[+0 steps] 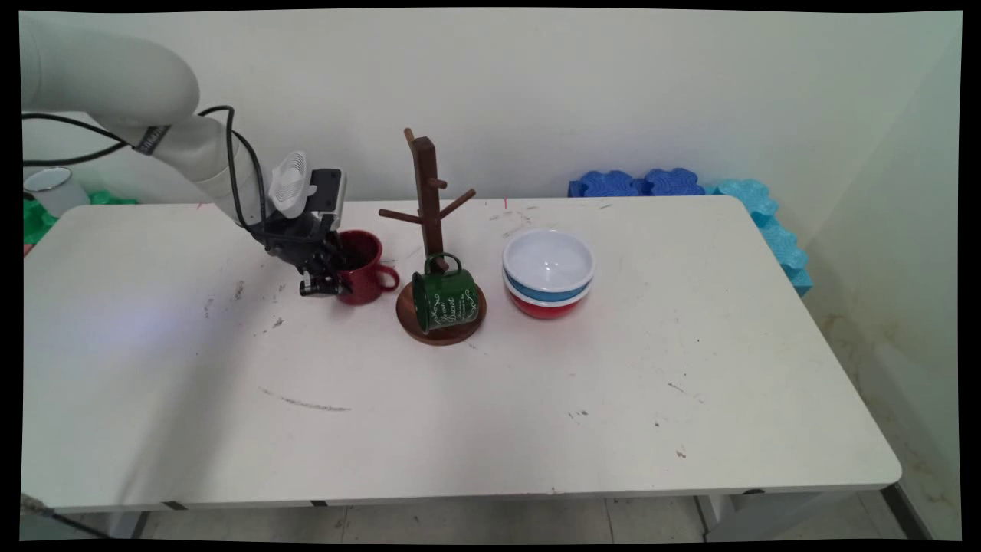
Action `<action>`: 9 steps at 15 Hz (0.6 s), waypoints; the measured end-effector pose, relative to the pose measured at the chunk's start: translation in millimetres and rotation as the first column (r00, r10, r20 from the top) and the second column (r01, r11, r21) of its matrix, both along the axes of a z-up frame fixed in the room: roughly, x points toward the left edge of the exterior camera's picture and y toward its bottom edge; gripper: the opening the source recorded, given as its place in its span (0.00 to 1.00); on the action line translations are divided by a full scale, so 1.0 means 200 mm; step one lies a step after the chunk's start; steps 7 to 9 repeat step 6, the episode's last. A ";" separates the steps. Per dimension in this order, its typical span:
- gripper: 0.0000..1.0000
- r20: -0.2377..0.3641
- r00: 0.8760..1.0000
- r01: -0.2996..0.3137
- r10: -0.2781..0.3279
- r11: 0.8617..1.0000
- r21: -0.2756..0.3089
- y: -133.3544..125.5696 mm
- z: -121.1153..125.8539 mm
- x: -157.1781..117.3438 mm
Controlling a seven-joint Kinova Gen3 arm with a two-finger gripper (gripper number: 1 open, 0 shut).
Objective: Place the picked object on the table
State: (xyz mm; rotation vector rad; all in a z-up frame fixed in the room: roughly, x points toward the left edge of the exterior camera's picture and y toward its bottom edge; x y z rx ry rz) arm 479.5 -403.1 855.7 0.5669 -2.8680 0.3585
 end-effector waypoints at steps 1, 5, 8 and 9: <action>1.00 0.001 1.000 0.002 -0.002 1.000 0.000 -0.01 0.00 0.00; 1.00 0.004 1.000 0.015 -0.015 1.000 -0.009 -0.03 -0.01 0.01; 1.00 0.004 1.000 0.018 -0.018 1.000 -0.011 -0.04 -0.01 0.00; 1.00 0.004 1.000 0.018 -0.018 1.000 -0.011 -0.04 -0.01 0.00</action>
